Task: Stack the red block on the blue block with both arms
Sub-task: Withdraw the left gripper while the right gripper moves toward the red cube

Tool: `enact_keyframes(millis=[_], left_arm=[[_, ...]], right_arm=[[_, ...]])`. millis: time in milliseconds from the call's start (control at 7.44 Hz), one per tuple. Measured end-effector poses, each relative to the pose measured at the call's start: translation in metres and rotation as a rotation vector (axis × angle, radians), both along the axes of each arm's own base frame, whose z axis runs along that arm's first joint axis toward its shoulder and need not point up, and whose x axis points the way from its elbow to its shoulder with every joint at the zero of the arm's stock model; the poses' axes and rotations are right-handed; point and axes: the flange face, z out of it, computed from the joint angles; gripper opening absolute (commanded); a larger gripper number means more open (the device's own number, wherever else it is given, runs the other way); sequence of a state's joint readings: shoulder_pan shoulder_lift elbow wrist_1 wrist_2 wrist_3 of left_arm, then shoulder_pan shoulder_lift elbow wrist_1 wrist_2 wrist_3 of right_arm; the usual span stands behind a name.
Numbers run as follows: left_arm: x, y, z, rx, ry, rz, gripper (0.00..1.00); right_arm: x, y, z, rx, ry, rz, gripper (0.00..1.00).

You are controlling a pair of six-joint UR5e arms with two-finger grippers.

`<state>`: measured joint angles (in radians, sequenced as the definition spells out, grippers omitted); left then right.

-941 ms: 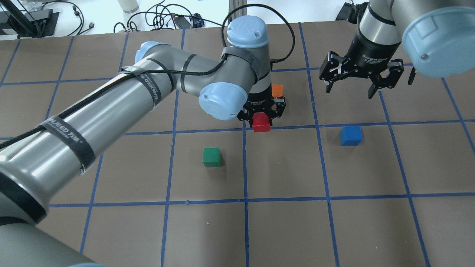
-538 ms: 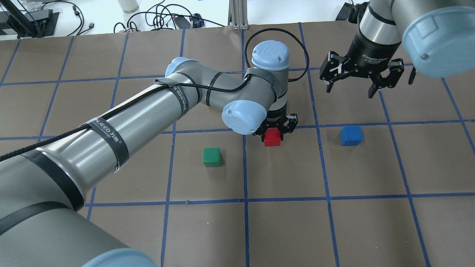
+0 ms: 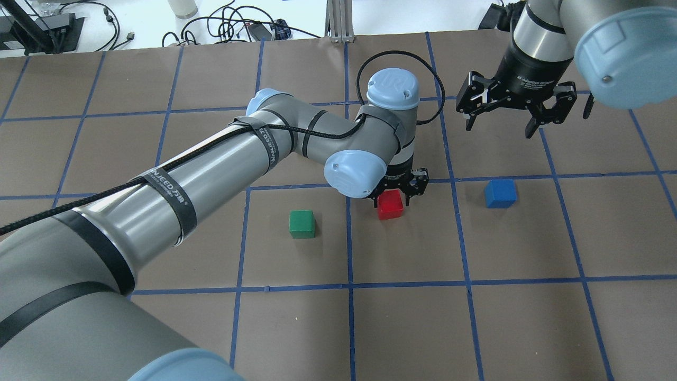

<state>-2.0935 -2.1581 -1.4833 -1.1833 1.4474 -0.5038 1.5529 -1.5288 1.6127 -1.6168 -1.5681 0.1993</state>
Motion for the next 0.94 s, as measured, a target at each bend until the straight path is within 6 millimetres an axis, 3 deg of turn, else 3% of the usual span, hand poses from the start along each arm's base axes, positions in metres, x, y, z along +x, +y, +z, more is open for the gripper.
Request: enact_keyframes(millis=[269,403,672,941], left_arm=[[0.017,-0.002,0.015,0.000,-0.019,0.011,0.99],[0.045,-0.017,0.030,-0.001,-0.049,0.047,0.99],[0.141,-0.056,0.085,0.037,-0.088,0.176,0.99],[0.261,-0.085,0.144,0.044,-0.110,0.260,0.99]], right_arm=[[0.000,0.000,0.000,-0.001,0.000,0.000,1.00],[0.000,0.000,-0.001,0.001,-0.001,-0.001,1.00],[0.009,0.001,-0.009,0.013,-0.014,-0.001,1.00],[0.050,0.000,-0.041,0.002,-0.014,0.033,1.00]])
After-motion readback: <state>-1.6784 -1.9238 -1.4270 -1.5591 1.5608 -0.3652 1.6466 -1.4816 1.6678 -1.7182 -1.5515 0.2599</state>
